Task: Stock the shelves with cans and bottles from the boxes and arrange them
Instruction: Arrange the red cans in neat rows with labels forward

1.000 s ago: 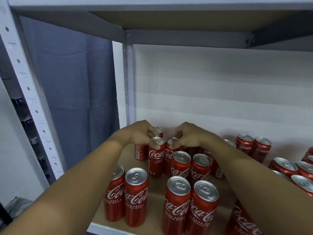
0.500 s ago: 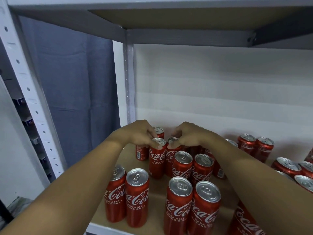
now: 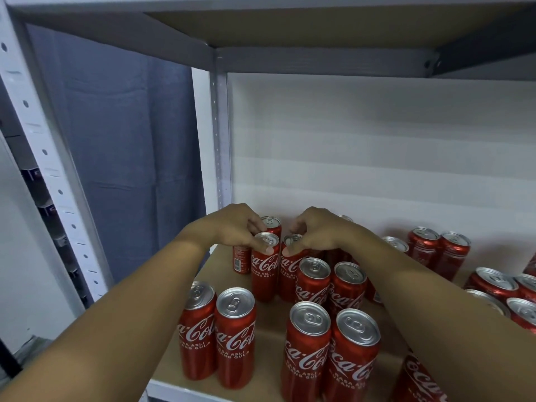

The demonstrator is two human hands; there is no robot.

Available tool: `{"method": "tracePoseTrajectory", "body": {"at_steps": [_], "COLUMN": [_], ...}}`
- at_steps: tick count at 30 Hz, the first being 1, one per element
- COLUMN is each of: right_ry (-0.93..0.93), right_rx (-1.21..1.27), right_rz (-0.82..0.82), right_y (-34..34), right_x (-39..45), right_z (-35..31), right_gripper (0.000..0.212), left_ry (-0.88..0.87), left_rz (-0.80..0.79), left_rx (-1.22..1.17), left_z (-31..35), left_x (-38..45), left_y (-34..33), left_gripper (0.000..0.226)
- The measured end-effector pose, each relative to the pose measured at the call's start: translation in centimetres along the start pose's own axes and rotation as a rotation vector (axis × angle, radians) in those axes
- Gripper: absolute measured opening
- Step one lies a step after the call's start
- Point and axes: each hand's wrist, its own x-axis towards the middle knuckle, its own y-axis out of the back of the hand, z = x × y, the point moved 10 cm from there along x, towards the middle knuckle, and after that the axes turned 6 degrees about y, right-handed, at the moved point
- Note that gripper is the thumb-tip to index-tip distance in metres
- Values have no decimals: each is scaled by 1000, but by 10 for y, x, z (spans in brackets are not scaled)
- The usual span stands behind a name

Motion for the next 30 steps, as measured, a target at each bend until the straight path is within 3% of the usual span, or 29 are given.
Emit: {"method": "tracePoseTrajectory", "body": {"at_steps": [2, 9, 13, 21, 30], "right_ry": [-41, 7, 0, 51, 77], "right_rx": [-39, 48, 40, 36, 127], "right_rz": [5, -34, -8, -8, -36], "right_y": [-1, -8, -4, -7, -20], "right_x": [4, 9, 11, 12, 14], "right_z": [3, -1, 0, -13, -44], "right_gripper": [65, 43, 50, 43, 45], "left_ry": [-18, -44, -61, -102, 21], "left_rz": [25, -63, -40, -40, -65], "left_rx": [8, 57, 51, 126, 56], "left_z": [4, 0, -1, 0, -21], "left_x": [0, 0, 3, -4, -29], "left_y": [0, -4, -4, 4, 17], "left_gripper": [47, 42, 48, 43, 41]}}
